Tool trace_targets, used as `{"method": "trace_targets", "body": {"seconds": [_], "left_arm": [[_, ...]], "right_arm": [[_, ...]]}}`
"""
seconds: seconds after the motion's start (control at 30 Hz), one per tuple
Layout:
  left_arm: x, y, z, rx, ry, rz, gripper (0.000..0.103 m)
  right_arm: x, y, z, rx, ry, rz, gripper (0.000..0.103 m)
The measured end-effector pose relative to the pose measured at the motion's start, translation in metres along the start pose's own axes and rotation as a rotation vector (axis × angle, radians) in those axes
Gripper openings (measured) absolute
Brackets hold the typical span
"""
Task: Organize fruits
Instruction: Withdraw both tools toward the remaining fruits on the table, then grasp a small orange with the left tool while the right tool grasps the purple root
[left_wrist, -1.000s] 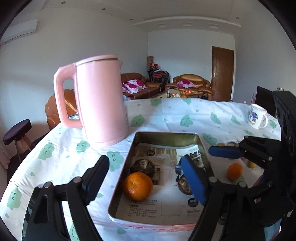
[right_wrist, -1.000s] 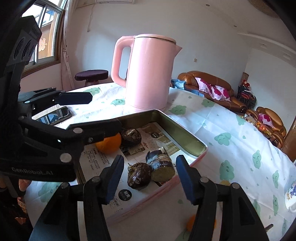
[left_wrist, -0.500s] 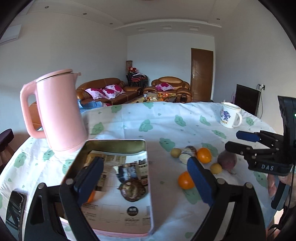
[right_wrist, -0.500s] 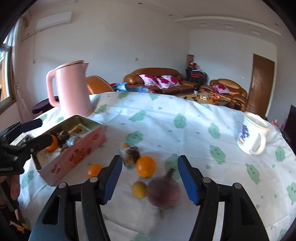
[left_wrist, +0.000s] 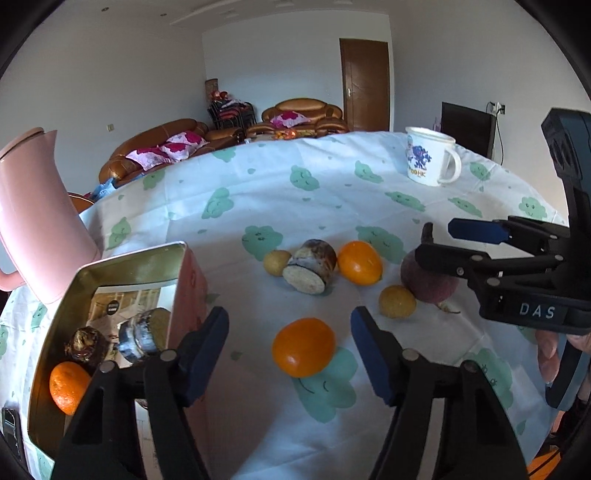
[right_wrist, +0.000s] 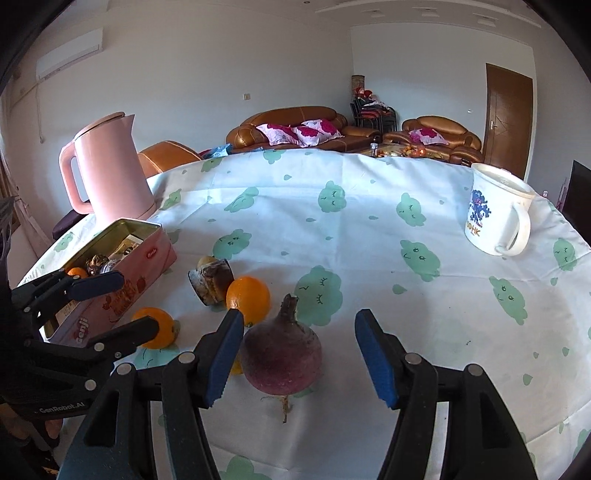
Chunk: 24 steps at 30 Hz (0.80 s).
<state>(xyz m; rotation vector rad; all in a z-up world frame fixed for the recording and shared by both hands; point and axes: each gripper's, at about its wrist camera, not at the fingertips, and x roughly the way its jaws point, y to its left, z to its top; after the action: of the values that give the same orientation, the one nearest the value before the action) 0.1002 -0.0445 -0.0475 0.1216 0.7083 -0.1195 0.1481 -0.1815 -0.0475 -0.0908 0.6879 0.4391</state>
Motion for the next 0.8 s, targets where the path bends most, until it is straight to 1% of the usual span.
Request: {"method": "trace_targets", "body": {"seconds": [0.07,0.1,0.17,0.27,0.4,0.53,0.57,0.6,0.7,0.8], "left_arm": [[0.001,-0.002,0.000,0.004,0.010,-0.013,0.060],[0.003,-0.004,0.000,0.015,0.020,-0.020,0.059],[0.009,-0.008,0.001,0.038,0.051,-0.037,0.059],[0.017,-0.012,0.000,0.059,0.096,-0.065,0.059],[0.022,-0.005,0.000,0.022,0.120,-0.069,0.059],[0.027,-0.002,-0.001,0.005,0.145,-0.099,0.055],[0.027,-0.002,-0.001,0.005,0.146,-0.102,0.049],[0.027,-0.001,-0.001,0.001,0.144,-0.105,0.042],[0.026,-0.001,-0.002,0.003,0.144,-0.112,0.041],[0.025,-0.003,-0.002,0.012,0.136,-0.119,0.041]], "right_arm": [[0.005,0.000,0.000,0.003,0.019,0.007,0.064],[0.005,-0.001,0.000,0.008,0.023,0.014,0.064],[0.007,-0.002,0.000,0.011,0.030,0.027,0.064],[0.007,0.003,0.000,-0.012,0.034,0.022,0.064],[0.010,0.007,-0.001,-0.033,0.051,0.038,0.064],[0.017,0.003,-0.002,-0.010,0.090,0.058,0.064],[0.016,0.002,-0.002,-0.004,0.085,0.060,0.062],[0.015,0.001,-0.002,-0.001,0.081,0.069,0.056],[0.015,0.001,-0.002,0.002,0.081,0.094,0.052],[0.016,0.001,-0.002,0.002,0.079,0.092,0.052]]}}
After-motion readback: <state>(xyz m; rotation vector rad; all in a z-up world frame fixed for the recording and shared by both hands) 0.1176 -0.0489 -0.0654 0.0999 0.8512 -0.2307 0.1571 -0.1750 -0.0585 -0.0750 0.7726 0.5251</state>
